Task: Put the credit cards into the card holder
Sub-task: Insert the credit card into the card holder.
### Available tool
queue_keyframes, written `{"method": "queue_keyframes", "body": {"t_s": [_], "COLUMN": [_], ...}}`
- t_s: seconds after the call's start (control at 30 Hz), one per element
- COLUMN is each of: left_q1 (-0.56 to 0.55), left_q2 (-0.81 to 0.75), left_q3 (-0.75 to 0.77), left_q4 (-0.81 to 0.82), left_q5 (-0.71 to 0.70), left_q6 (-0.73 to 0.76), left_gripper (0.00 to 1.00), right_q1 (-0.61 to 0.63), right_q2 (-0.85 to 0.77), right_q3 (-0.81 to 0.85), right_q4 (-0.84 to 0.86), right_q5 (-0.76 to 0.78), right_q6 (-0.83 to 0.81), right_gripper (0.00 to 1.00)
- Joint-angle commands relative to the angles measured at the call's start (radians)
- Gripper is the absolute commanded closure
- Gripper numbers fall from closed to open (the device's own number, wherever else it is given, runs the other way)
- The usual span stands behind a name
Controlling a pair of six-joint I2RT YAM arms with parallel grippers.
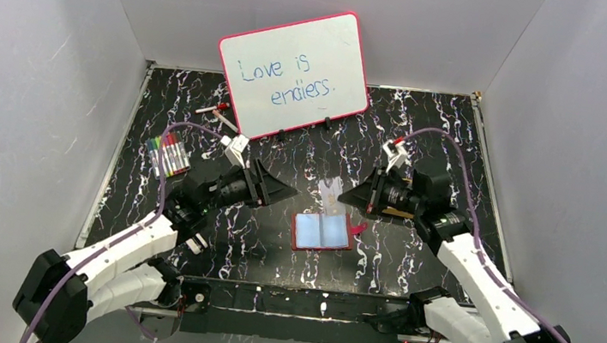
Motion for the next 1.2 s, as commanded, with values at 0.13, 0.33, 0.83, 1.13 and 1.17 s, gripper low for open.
{"method": "queue_keyframes", "body": {"t_s": [0.13,0.33,0.83,1.13,1.17], "left_q1": [-0.030,-0.127,-0.135,-0.135,-0.135], "left_q2": [0.161,0.337,0.544,0.502,0.485], "left_q3": [0.003,0.029,0.052,0.059,0.060], "left_q4": [-0.256,-0.124,-0.064,-0.147,-0.160], "left_q5": [-0.086,-0.097,-0.125,-0.195,-0.207], "left_q6": [0.080,0.062,0.104,0.133,0.133], "left_gripper": [0.58,0.85,1.00,1.00,1.00], "right_q1": [0.003,0.003,0.003,0.003,0.003], "right_q2": [0.170,0.248,0.337,0.362,0.360], "right_q3": [-0.161,-0.207,-0.271,-0.288,-0.289], "right_q4": [0.050,0.164,0.293,0.319,0.322], "right_q5": [0.003,0.057,0.113,0.112,0.112], "right_q6": [-0.072,-0.026,0.042,0.050,0.053], "right_gripper": [1.00,1.00,1.00,1.00,1.00]}}
